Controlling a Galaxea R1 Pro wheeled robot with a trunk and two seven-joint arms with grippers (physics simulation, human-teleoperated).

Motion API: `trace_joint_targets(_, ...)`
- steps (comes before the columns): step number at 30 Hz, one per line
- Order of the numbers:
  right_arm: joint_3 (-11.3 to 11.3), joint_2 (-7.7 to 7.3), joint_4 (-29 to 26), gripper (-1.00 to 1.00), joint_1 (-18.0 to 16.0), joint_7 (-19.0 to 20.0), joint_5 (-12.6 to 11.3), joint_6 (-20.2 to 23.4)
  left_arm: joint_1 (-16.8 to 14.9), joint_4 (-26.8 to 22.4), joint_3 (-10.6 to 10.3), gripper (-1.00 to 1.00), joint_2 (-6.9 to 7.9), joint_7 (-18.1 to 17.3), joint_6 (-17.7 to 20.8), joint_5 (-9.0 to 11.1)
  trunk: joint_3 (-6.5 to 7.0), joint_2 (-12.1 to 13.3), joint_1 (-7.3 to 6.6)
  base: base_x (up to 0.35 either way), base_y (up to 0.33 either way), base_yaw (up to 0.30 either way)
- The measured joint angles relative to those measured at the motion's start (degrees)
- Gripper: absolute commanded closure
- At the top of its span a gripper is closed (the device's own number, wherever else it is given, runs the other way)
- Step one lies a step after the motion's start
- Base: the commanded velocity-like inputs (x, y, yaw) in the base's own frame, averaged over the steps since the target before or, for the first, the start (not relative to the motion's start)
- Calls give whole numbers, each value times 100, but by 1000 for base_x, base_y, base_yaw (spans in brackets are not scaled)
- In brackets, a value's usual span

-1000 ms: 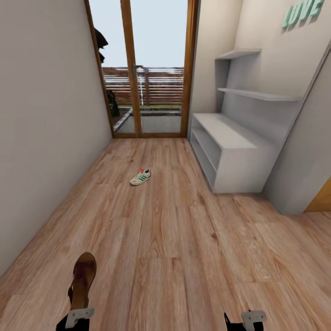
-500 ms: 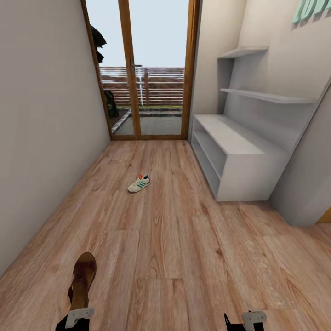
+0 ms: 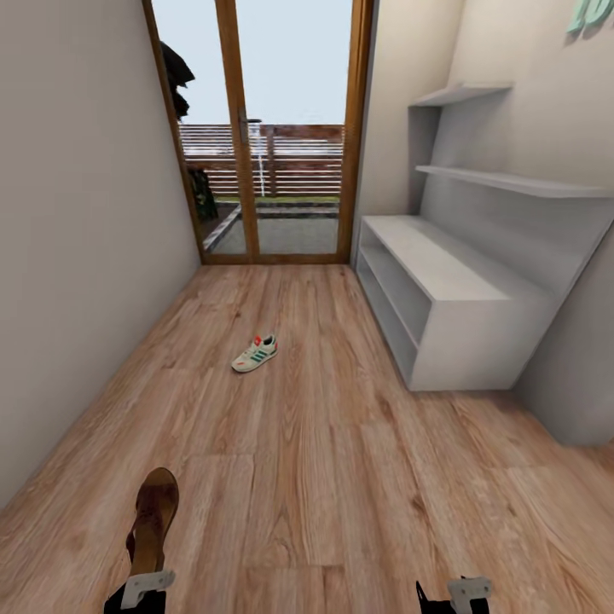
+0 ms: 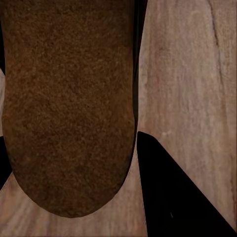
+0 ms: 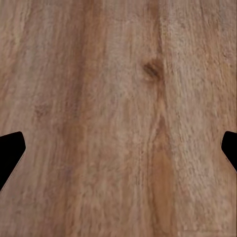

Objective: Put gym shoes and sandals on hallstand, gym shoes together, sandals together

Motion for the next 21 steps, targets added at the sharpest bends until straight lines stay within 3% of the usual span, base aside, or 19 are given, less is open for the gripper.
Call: trace_joint_targets(21,-5,2,-8,-100,0,-16,-9,0,1,0,-1,100,1,0,0,0,0,0,0,340,0,0)
